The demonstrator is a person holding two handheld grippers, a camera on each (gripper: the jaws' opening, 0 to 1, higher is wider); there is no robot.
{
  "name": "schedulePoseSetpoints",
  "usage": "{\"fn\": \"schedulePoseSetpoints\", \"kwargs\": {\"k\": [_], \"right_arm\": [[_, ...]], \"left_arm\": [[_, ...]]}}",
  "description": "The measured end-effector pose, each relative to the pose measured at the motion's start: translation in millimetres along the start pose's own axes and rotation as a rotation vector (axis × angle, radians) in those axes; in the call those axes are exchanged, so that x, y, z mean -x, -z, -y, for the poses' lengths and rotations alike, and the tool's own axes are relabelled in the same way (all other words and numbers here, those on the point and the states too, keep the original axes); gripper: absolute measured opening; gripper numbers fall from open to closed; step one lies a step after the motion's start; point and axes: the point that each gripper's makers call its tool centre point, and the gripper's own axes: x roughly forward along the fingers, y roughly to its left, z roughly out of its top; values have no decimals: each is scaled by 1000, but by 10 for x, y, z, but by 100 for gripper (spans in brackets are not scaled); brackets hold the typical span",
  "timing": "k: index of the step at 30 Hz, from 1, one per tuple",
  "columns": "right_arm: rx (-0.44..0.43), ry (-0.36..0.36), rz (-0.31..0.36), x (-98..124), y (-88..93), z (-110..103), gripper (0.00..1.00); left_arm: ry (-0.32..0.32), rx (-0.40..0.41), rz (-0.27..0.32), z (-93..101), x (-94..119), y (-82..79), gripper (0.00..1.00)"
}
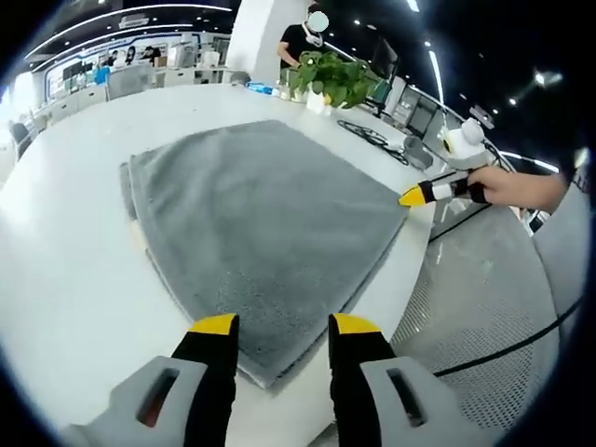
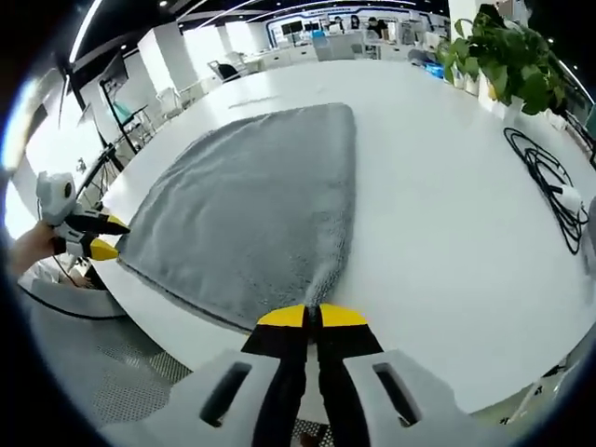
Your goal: Fold the towel on the table until its edges align and the towel forms a compact rectangular stack.
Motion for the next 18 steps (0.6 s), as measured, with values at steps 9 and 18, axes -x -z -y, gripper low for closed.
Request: {"fn": "schedulePoseSetpoints", "kwargs": {"k": [9,18], "right_arm": [[88,-76,74,0,-357,-326,0],[148,-155,135,-24,-571,-786,0]], "left_arm": [[0,37,27,25,-35,-172,39],[-42,100,83,-54,-130,-517,33]]}}
